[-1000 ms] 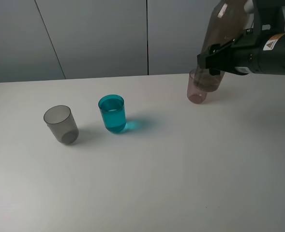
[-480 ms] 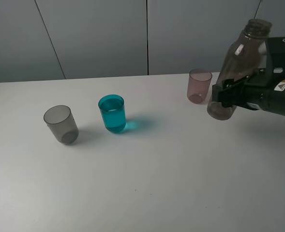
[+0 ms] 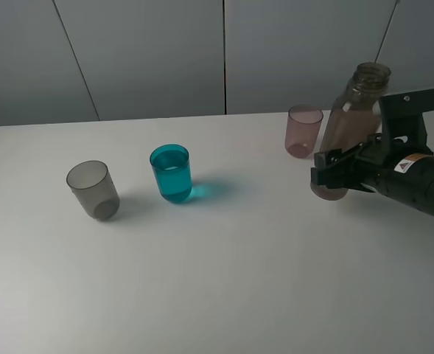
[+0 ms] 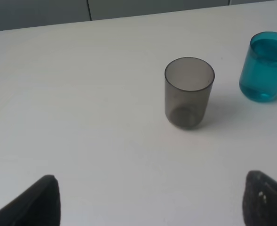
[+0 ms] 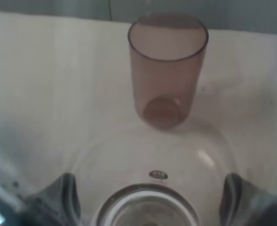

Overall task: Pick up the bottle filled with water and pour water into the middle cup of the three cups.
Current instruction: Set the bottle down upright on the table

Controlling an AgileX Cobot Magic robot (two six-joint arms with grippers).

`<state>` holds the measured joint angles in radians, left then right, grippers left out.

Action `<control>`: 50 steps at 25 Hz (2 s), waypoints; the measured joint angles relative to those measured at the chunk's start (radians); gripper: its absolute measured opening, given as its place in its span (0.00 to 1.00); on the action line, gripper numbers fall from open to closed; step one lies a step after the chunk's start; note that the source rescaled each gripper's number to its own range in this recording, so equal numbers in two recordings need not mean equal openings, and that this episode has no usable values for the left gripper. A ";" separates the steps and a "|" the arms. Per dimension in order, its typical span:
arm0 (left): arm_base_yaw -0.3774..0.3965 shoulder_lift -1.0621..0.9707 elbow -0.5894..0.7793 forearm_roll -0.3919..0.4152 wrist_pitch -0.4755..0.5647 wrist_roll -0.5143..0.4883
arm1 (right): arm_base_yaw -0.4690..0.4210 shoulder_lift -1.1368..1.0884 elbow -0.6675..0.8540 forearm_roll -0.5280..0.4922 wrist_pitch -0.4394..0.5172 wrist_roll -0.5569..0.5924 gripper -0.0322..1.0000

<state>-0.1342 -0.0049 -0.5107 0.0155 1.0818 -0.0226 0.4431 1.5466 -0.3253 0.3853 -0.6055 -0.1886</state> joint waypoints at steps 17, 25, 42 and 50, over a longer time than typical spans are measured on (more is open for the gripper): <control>0.000 0.000 0.000 0.000 0.000 0.000 | 0.004 0.154 0.007 -0.008 -0.132 0.048 0.21; 0.000 0.000 0.000 0.000 0.000 0.000 | 0.004 0.219 0.007 -0.014 -0.187 0.058 0.21; 0.000 0.000 0.000 0.000 0.000 0.000 | 0.004 0.268 0.007 -0.034 -0.241 0.119 0.21; 0.000 0.000 0.000 0.000 0.000 0.000 | 0.004 0.271 0.007 -0.034 -0.243 0.126 0.21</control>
<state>-0.1342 -0.0049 -0.5107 0.0155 1.0818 -0.0226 0.4472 1.8173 -0.3180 0.3516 -0.8490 -0.0626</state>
